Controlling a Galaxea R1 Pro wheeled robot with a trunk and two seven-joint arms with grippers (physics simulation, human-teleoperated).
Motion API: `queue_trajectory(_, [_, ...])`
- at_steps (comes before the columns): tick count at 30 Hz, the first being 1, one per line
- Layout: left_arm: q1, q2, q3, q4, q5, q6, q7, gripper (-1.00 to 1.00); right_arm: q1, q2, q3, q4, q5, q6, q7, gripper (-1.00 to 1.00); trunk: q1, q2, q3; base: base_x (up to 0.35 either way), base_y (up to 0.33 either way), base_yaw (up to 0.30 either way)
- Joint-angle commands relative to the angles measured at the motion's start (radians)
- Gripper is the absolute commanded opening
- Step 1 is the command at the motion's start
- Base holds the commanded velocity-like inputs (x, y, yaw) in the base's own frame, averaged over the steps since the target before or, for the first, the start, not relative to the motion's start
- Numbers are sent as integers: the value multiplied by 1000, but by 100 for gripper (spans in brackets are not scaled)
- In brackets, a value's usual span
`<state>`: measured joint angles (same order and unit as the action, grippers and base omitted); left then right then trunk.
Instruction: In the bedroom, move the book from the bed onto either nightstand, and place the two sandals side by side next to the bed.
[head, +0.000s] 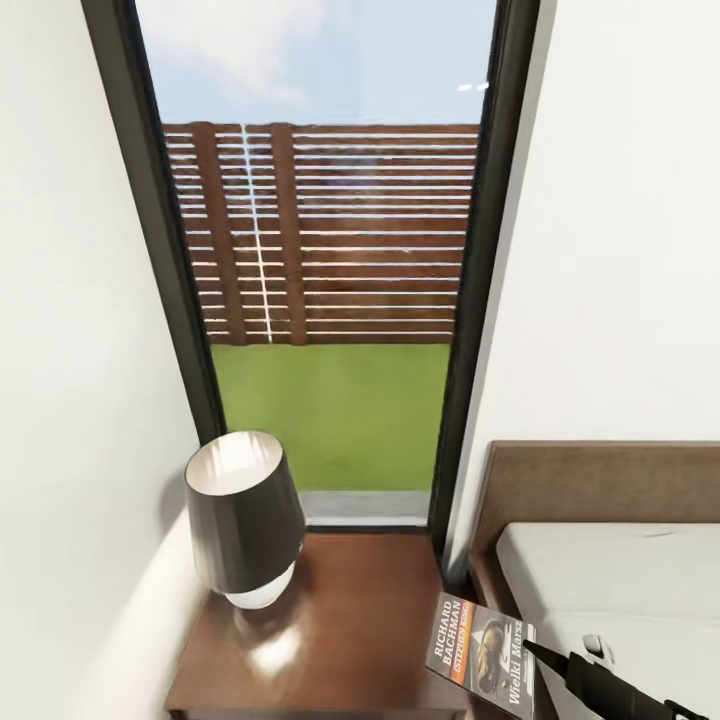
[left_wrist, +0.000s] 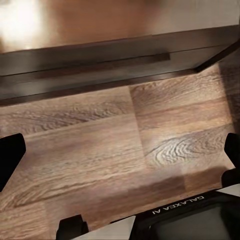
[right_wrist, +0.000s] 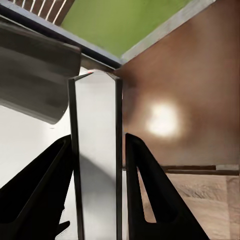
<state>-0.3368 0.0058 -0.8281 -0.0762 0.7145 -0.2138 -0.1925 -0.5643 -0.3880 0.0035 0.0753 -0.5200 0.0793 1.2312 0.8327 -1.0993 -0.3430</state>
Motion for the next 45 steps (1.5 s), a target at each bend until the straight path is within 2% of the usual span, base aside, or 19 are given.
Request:
queue_trajectory(1, [-1, 0, -8, 1, 10, -2, -4, 100, -2, 0, -4, 3, -5, 8, 5, -100, 1, -1, -1, 332, 0, 0])
queue_trajectory(13, [-1, 0, -8, 0, 11, -2, -4, 100, -2, 0, -4, 3, -5, 8, 4, -100, 1, -1, -1, 283, 0, 0])
queue_trajectory(35, [1, 2, -5, 0, 11, -4, -4, 100, -2, 0, -2, 3, -3, 8, 5, -100, 1, -1, -1, 8, 0, 0])
queue_trajectory(38, [1, 14, -3, -1, 11, -4, -11, 100, -2, 0, -2, 3, -3, 8, 5, -100, 1, -1, -1, 0, 0, 0])
queue_trajectory(40, [1, 27, 6, -3, 15, -4, -41, 100, -2, 0, -2, 3, -3, 8, 5, -100, 1, -1, -1, 0, 0, 0])
queue_trajectory(41, [1, 34, 12, -4, 22, -3, -77, 100, -2, 0, -2, 3, -3, 8, 5, -100, 1, -1, -1, 0, 0, 0])
queue_trajectory(43, [-2, 48, 21, -4, 37, -2, -172, 100, -2, 0, -2, 3, -3, 8, 5, -100, 1, -1, -1, 0, 0, 0])
queue_trajectory(45, [-5, 66, 27, -5, 54, -2, -323, 100, -2, 0, -2, 3, -3, 8, 5, -100, 1, -1, -1, 0, 0, 0])
